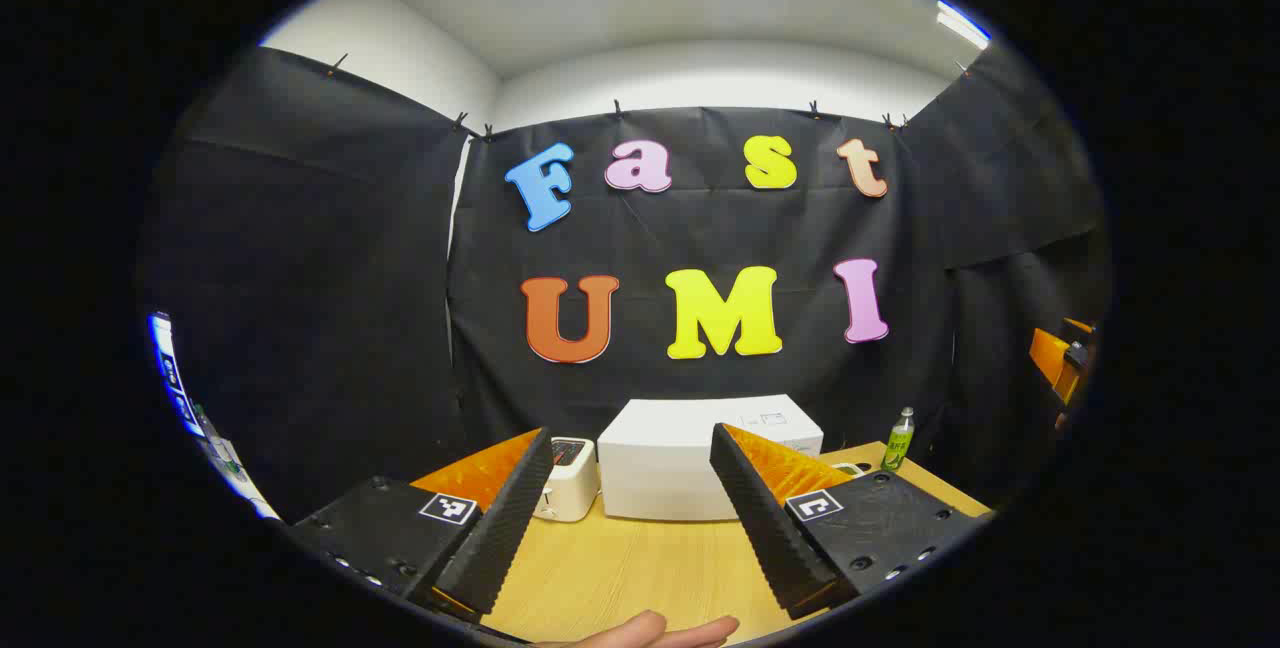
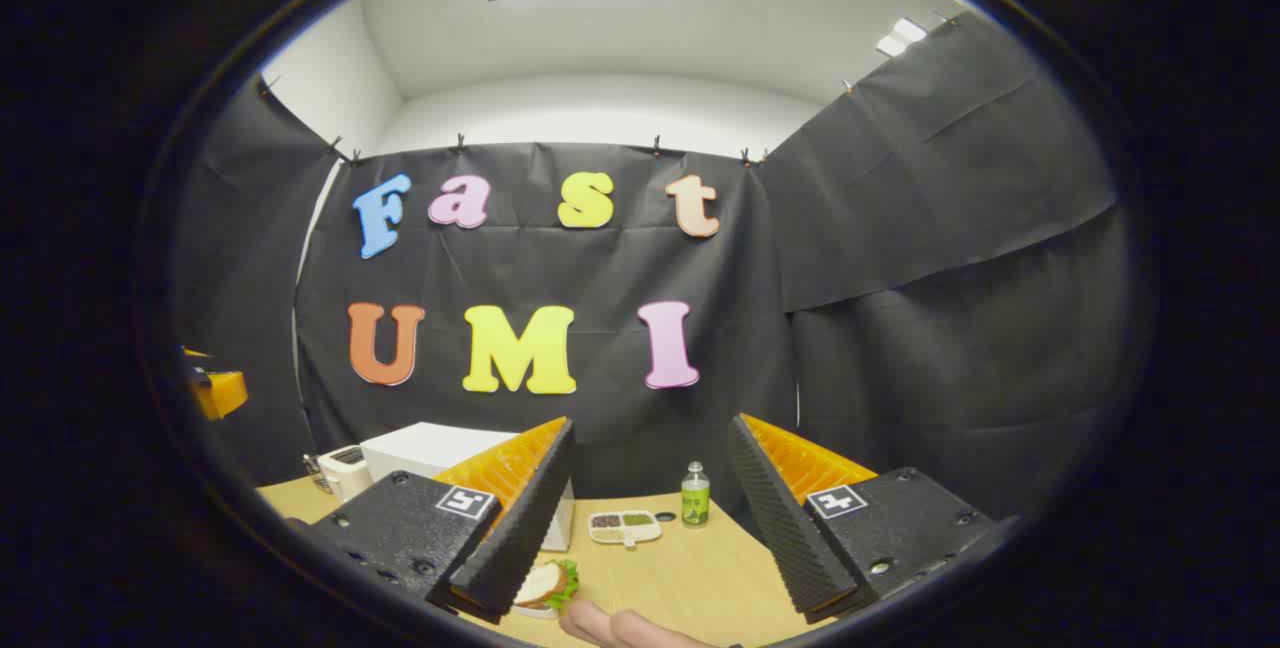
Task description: Open the microwave oven with the left hand, put the food in, and close the microwave oven.
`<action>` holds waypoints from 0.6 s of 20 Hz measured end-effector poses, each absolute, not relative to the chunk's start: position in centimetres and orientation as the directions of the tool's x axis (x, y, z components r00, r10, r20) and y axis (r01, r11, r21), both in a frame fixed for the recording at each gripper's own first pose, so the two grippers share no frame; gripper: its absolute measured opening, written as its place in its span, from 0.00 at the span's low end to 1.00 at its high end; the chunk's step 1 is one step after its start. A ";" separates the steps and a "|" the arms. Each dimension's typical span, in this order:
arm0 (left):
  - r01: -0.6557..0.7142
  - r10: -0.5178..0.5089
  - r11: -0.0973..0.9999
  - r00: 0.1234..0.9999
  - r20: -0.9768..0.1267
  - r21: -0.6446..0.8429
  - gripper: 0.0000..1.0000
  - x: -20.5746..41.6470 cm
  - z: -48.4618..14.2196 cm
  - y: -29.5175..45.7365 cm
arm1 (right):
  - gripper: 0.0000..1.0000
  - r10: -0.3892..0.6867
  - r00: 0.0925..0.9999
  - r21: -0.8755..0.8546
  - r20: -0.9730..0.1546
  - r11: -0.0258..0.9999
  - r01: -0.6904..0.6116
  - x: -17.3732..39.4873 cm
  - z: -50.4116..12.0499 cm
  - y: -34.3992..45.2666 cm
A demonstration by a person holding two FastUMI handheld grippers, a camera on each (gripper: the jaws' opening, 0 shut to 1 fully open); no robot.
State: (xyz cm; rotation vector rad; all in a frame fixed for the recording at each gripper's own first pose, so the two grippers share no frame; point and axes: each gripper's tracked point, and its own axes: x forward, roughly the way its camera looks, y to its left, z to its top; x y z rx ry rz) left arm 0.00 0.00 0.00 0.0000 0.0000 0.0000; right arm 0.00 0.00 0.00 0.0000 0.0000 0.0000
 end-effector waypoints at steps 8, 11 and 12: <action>0.037 -0.037 0.999 0.999 -0.027 -0.010 0.96 3.0 -0.3 -0.8 | 0.98 0.020 1.000 -0.015 0.022 1.000 -0.019 0.4 0.8 0.5; 0.024 -0.024 1.000 1.000 -0.017 -0.015 0.96 3.7 -0.4 -0.6 | 0.91 0.023 1.000 -0.013 0.022 1.000 -0.023 0.8 0.5 0.4; 0.026 -0.026 0.999 0.999 -0.020 -0.020 0.96 3.9 -0.7 -0.6 | 0.98 0.023 1.000 -0.015 0.020 1.000 -0.023 0.9 0.4 0.3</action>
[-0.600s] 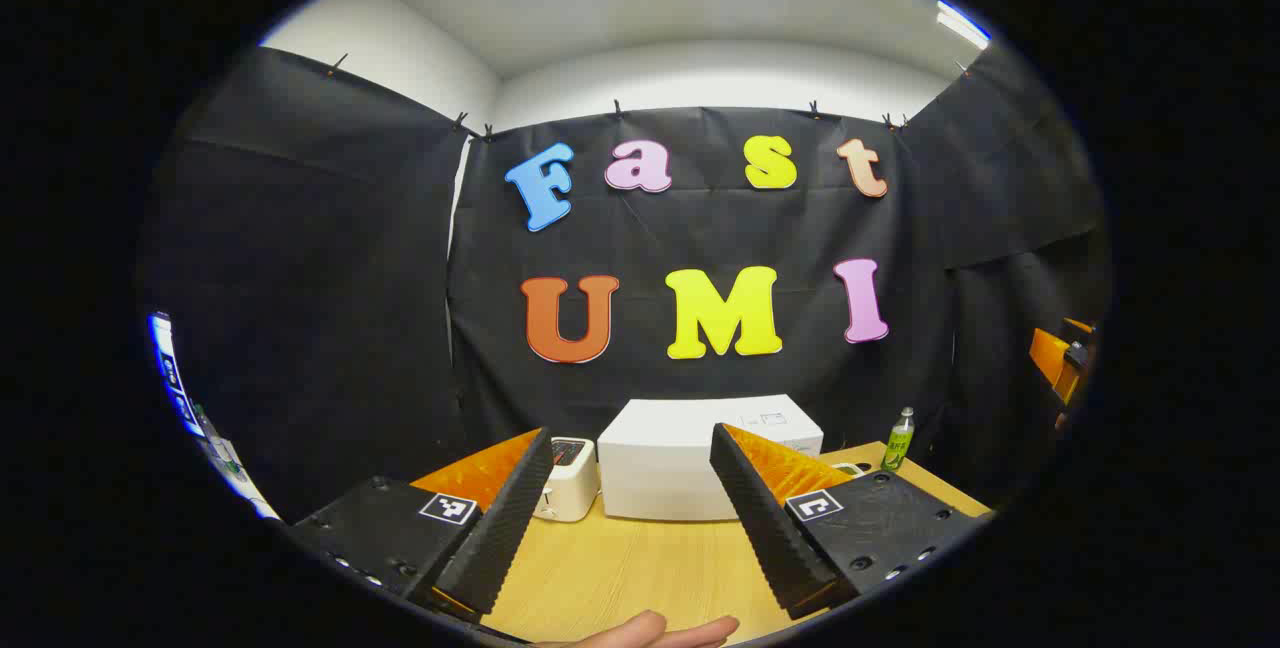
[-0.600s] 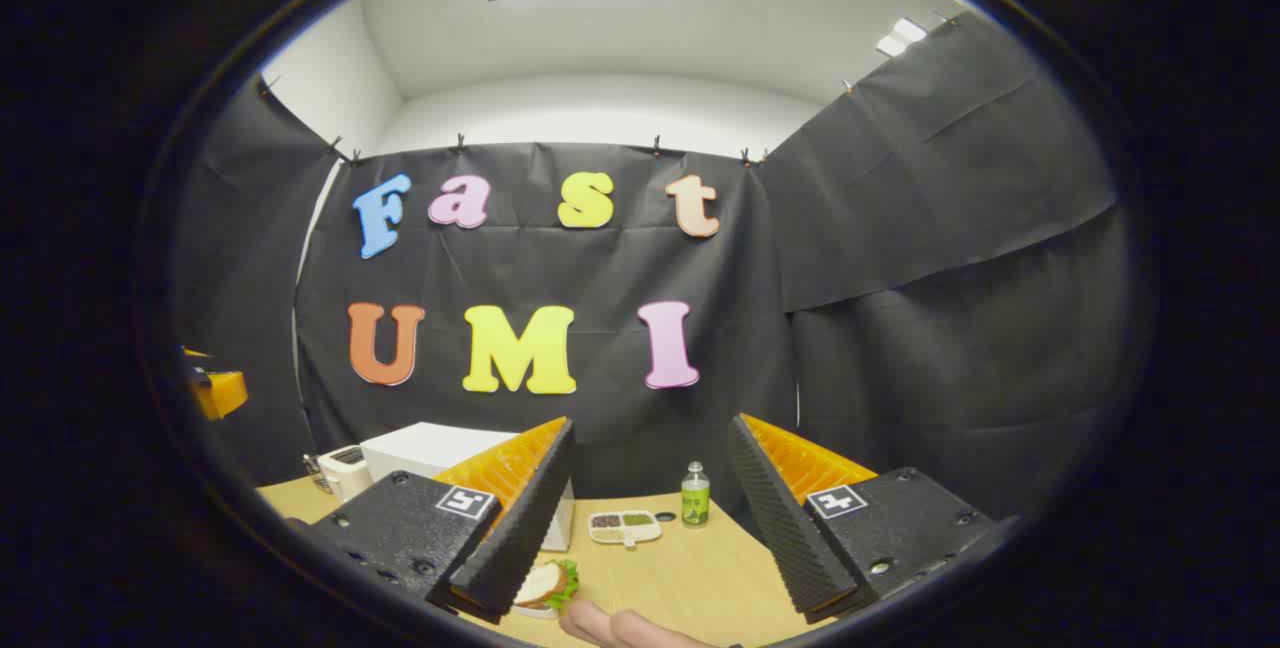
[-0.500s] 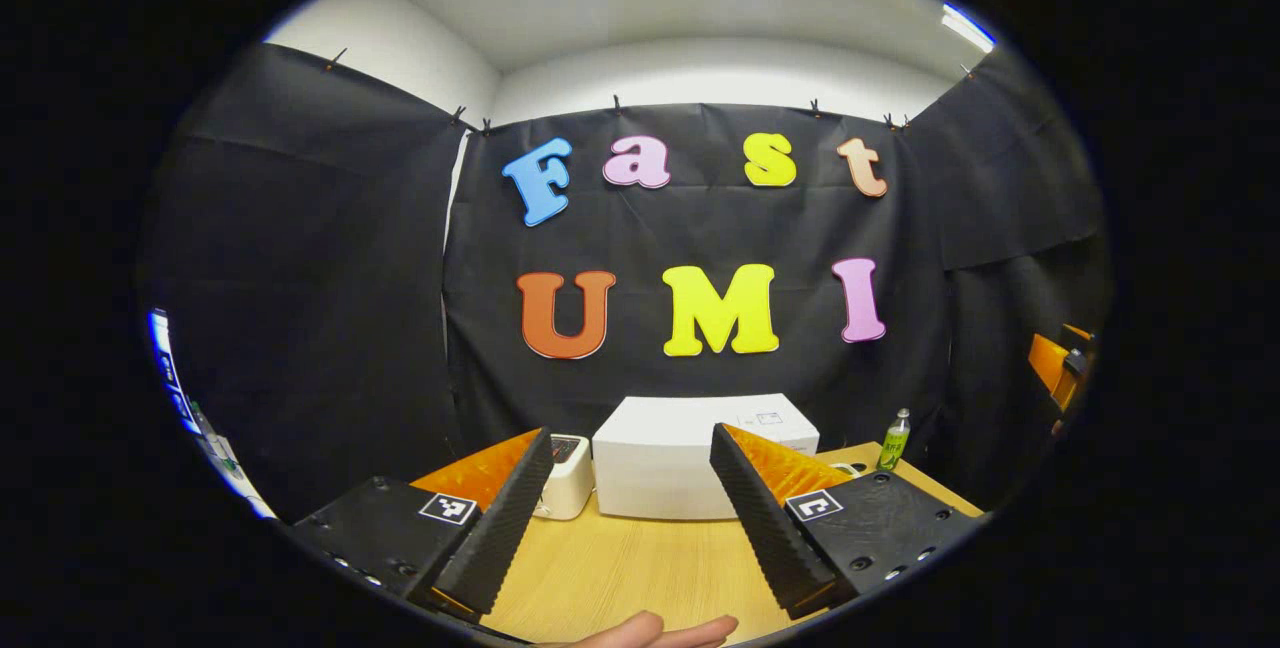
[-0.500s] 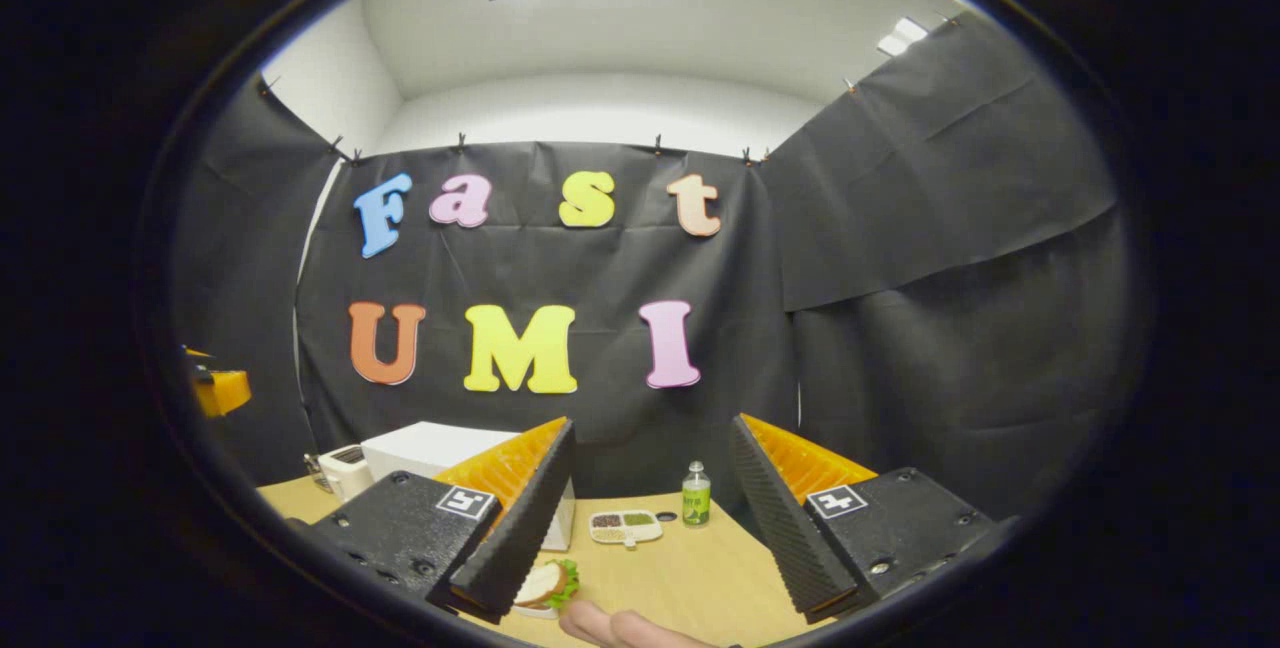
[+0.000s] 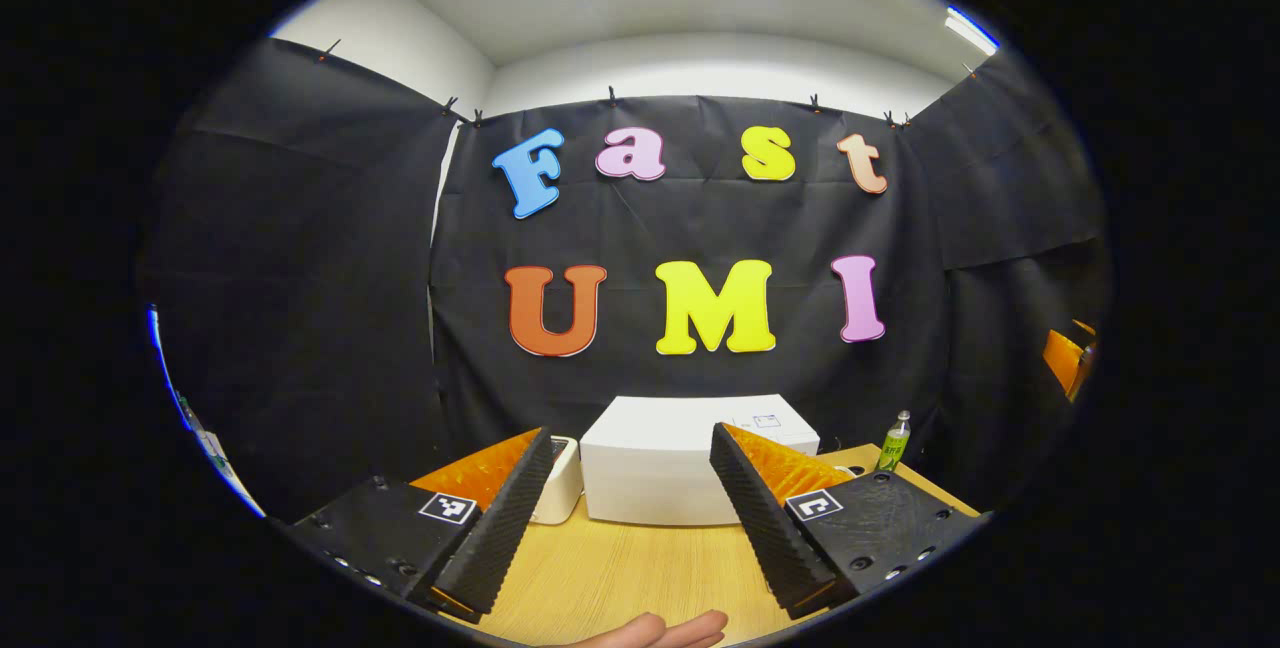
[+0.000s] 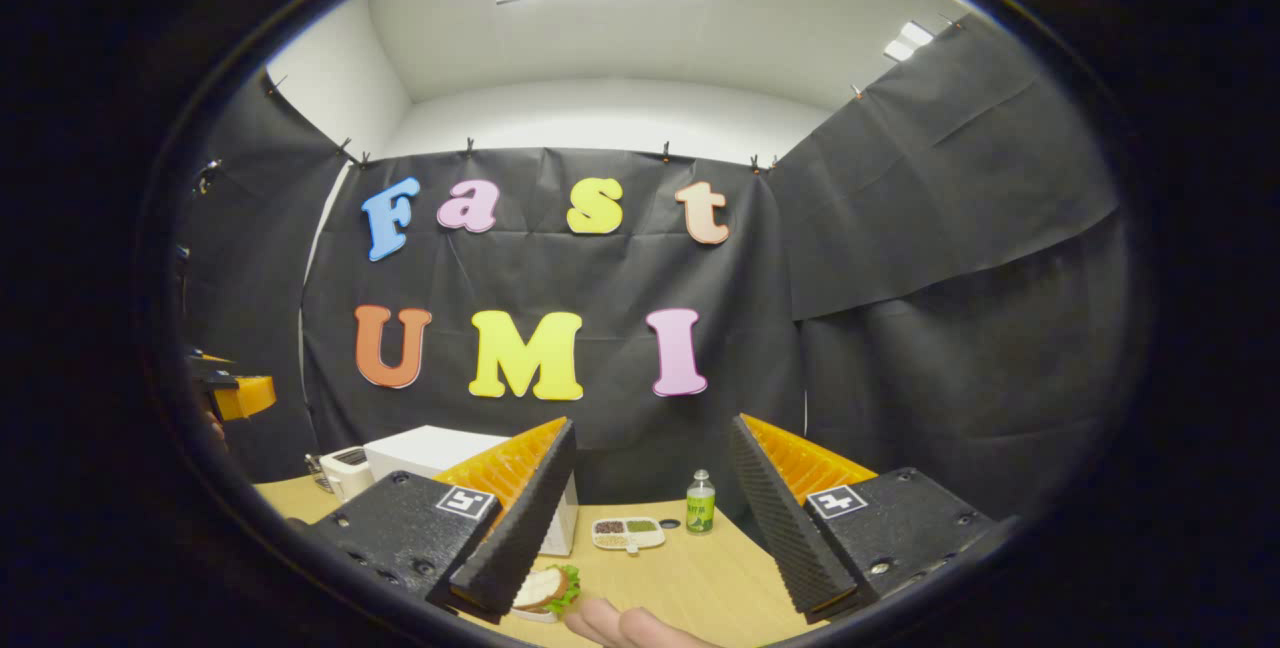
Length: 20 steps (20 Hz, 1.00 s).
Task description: Open the microwave oven with the left hand, put the food in, and close the microwave oven.
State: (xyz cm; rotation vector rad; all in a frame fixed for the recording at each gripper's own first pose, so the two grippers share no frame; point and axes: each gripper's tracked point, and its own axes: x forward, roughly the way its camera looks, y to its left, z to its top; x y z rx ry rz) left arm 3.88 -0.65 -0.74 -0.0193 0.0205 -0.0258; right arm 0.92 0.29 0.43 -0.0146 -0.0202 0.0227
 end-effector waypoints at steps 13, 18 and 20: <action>0.063 -0.064 0.998 0.998 -0.029 -0.015 0.95 8.1 -3.4 -5.5 | 0.98 0.044 0.998 -0.002 0.052 0.999 -0.044 2.2 -0.1 -0.5; 0.111 -0.113 0.993 0.992 -0.064 -0.036 0.95 13.9 -7.6 -9.2 | 0.98 0.045 0.998 -0.014 0.040 0.999 -0.044 2.8 -0.9 -1.4; 0.127 -0.131 0.991 0.988 -0.077 -0.047 0.95 16.0 -9.8 -10.7 | 0.98 0.038 0.998 -0.022 0.042 0.999 -0.037 2.9 -1.1 -1.8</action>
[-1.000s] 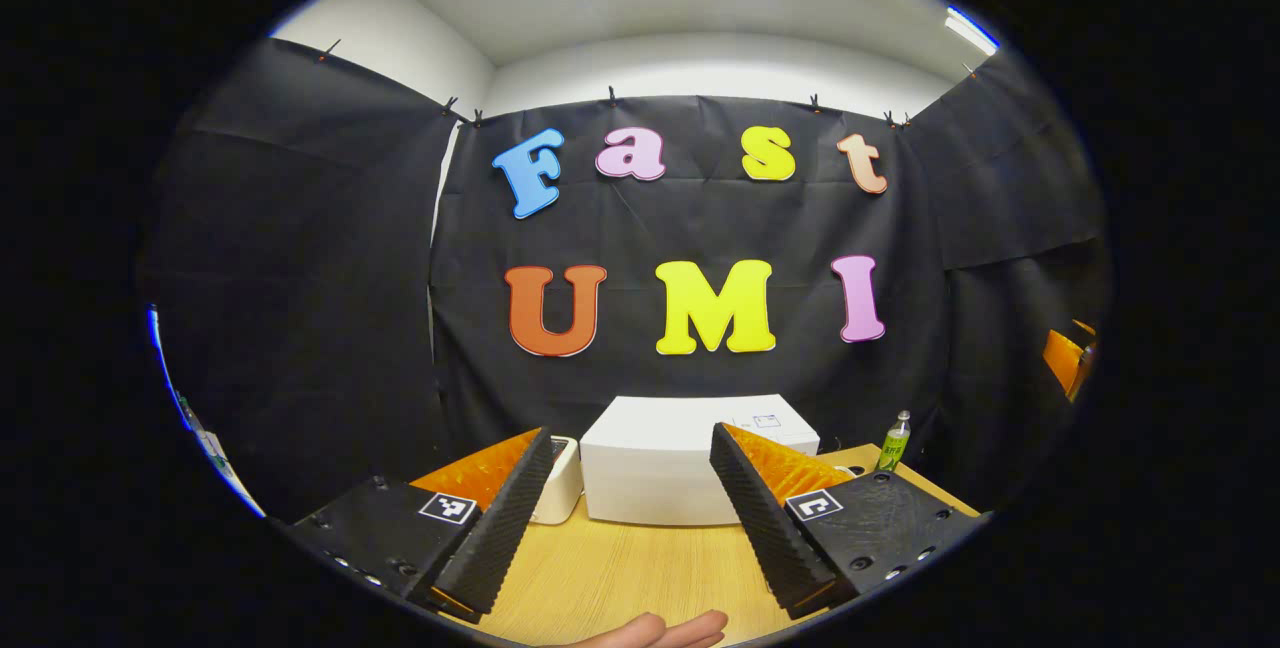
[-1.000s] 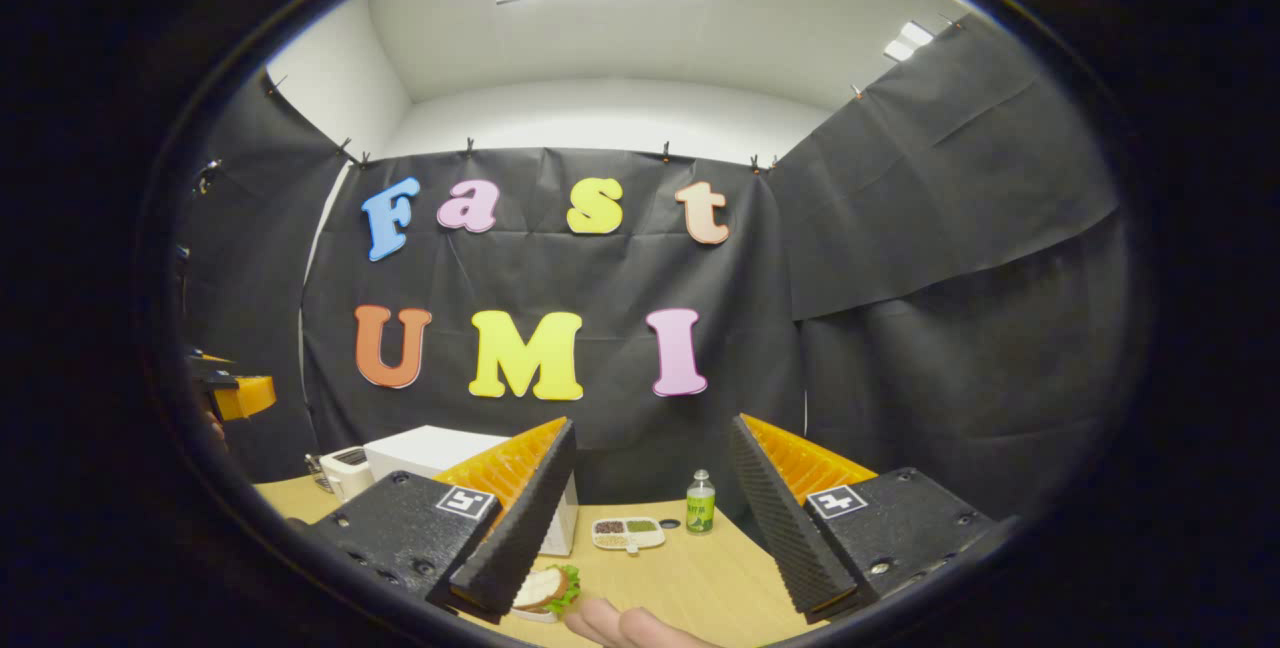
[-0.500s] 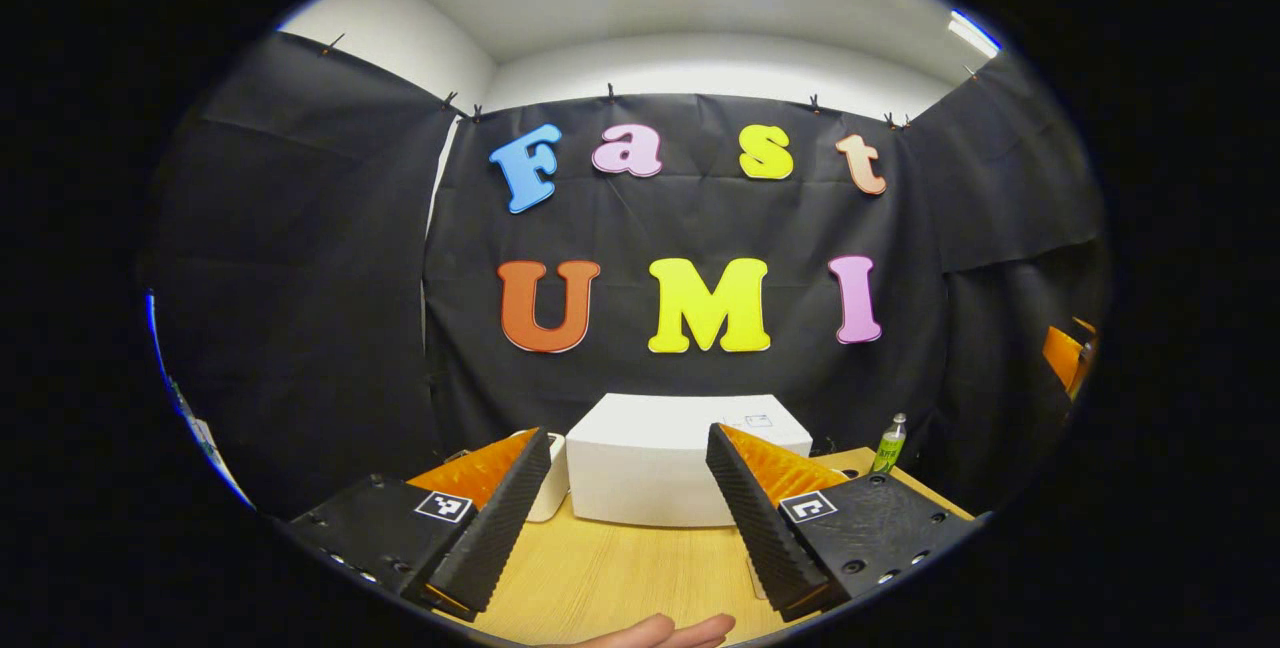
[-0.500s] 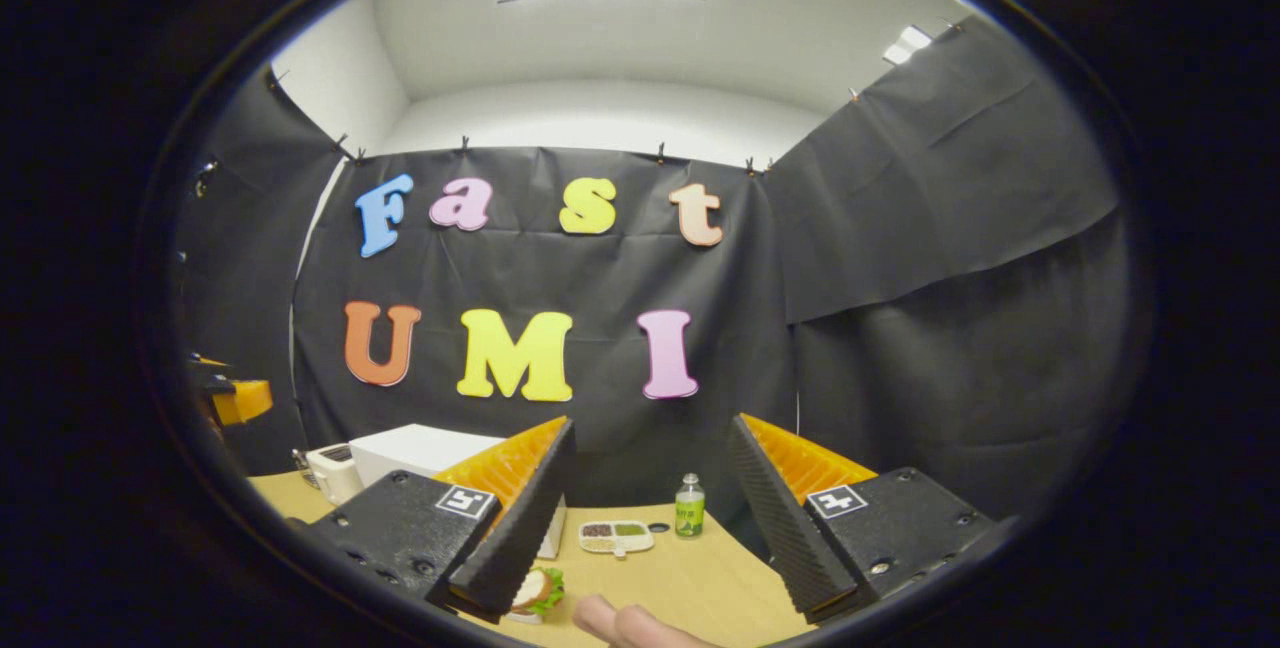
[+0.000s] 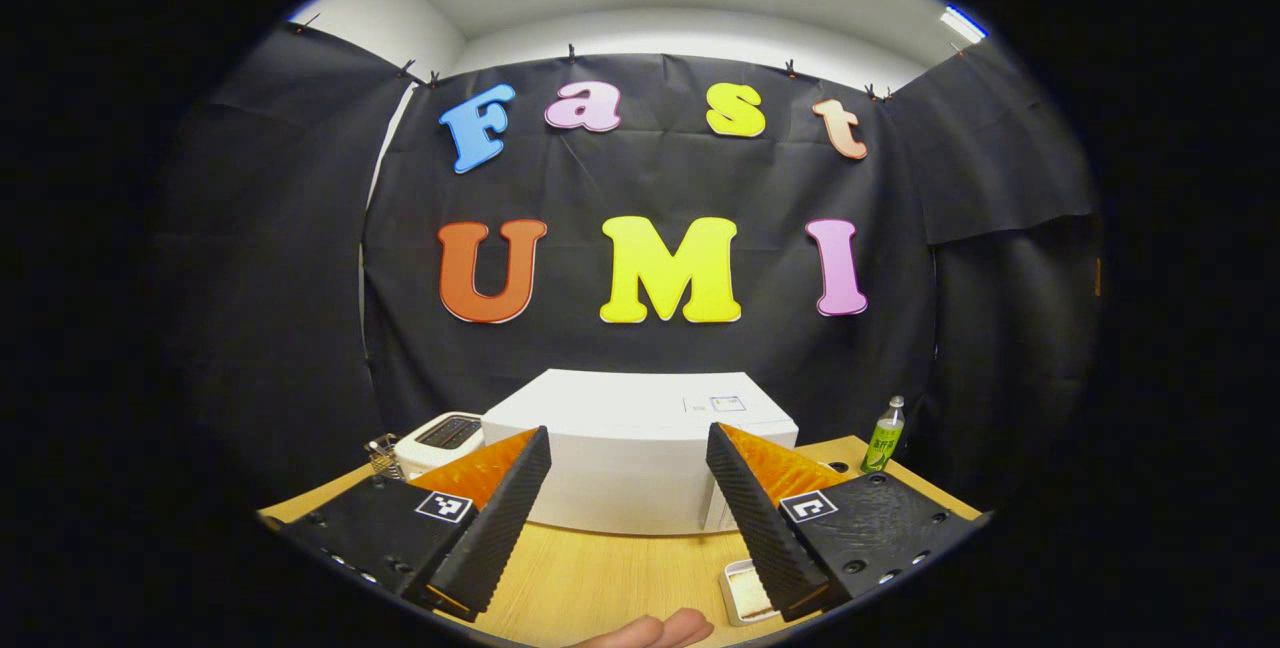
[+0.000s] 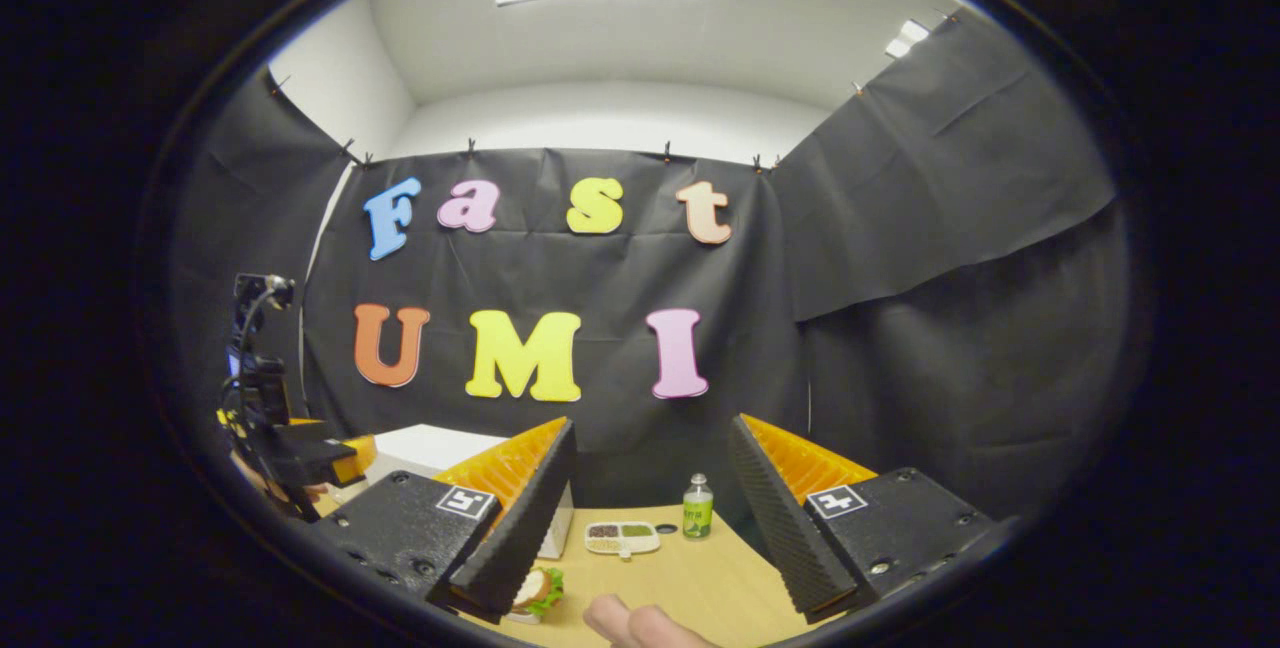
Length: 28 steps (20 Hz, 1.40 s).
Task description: Open the microwave oven with the left hand, put the food in, and close the microwave oven.
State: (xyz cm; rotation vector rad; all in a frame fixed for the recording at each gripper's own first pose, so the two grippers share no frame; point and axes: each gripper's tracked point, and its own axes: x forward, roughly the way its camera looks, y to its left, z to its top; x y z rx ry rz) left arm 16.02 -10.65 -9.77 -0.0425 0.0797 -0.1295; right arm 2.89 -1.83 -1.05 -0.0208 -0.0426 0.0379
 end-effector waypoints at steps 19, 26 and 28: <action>0.260 -0.269 0.963 0.953 -0.142 -0.075 0.73 27.7 -25.6 -21.6 | 0.98 0.027 0.999 -0.120 0.029 0.993 -0.023 4.5 -5.1 -4.5; 0.267 -0.267 0.963 0.946 -0.183 -0.028 0.31 29.1 -28.3 -22.9 | 0.98 0.034 0.999 -0.084 -0.003 0.996 -0.035 5.6 -7.4 -6.0; 0.261 -0.261 0.965 0.949 -0.177 -0.023 0.24 29.3 -28.3 -22.9 | 0.98 0.035 0.999 -0.079 -0.008 0.996 -0.035 5.6 -7.9 -6.4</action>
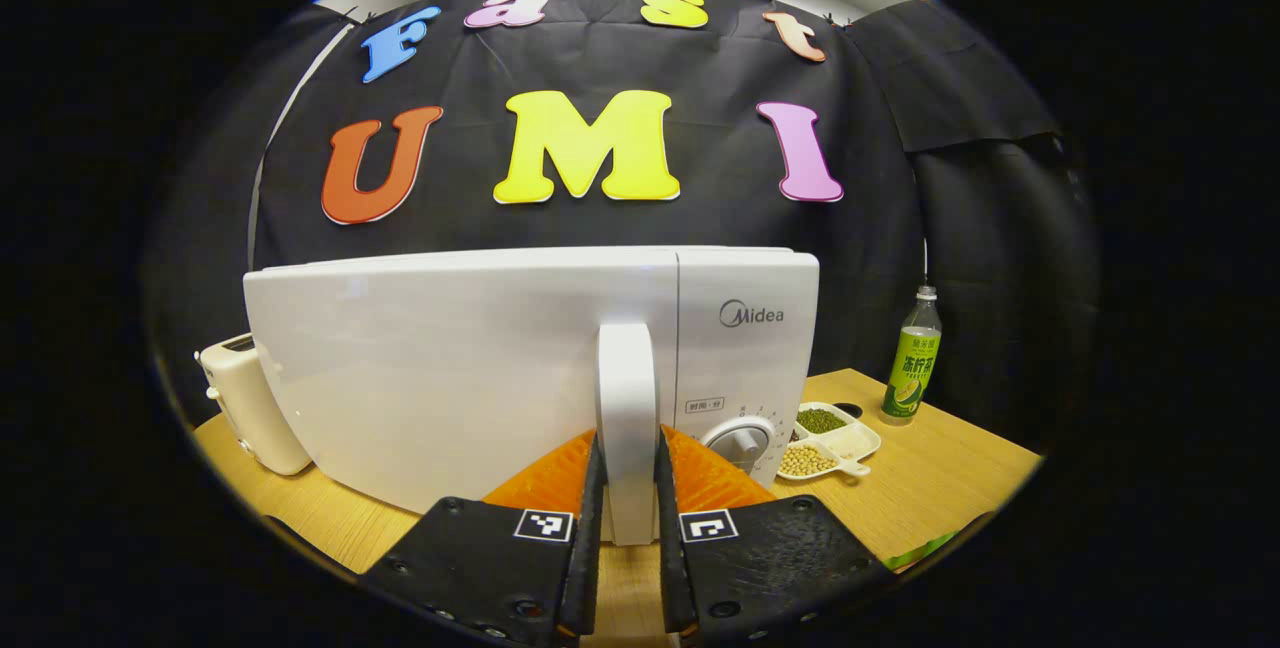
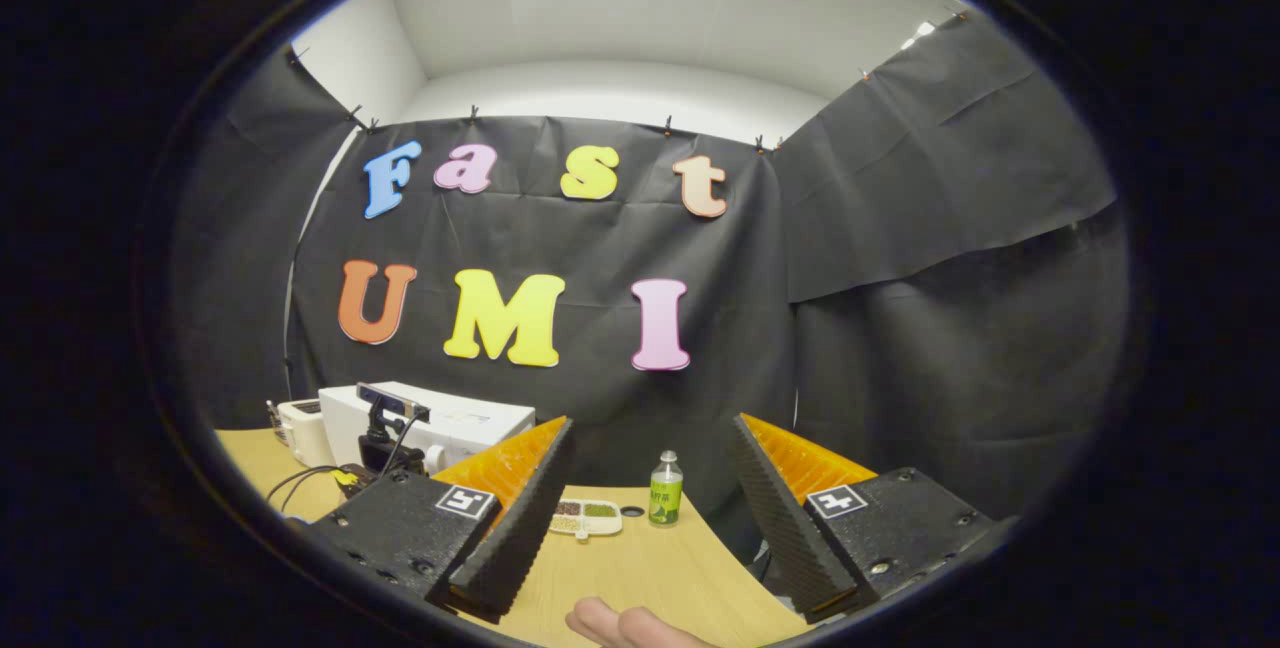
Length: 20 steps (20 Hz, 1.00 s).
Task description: Open the microwave oven with the left hand, put the food in, and close the microwave oven.
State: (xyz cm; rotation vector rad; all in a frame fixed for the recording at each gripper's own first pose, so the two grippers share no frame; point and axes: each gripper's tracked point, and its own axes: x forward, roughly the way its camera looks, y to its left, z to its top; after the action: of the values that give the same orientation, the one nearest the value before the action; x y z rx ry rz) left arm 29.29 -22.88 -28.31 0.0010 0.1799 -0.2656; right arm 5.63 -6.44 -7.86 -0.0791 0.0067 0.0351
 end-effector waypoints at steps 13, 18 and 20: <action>0.273 -0.272 0.962 0.945 -0.180 -0.019 0.02 29.0 -28.4 -22.8 | 0.98 0.030 0.999 -0.072 -0.042 0.997 -0.033 6.6 -10.4 -7.7; 0.245 -0.243 0.969 0.951 -0.191 -0.015 0.02 29.0 -28.5 -22.7 | 0.98 0.028 0.999 -0.063 -0.043 0.998 -0.031 7.0 -11.0 -8.0; 0.247 -0.247 0.969 0.951 -0.189 -0.022 0.02 28.8 -28.4 -22.9 | 0.98 0.026 0.998 -0.060 -0.049 0.998 -0.029 7.2 -11.4 -8.1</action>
State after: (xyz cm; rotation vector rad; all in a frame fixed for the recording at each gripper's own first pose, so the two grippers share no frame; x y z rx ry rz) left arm 28.81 -22.88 -28.36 0.0019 0.1917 -0.2511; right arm 7.21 -8.07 -11.35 -0.0610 0.0484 0.0278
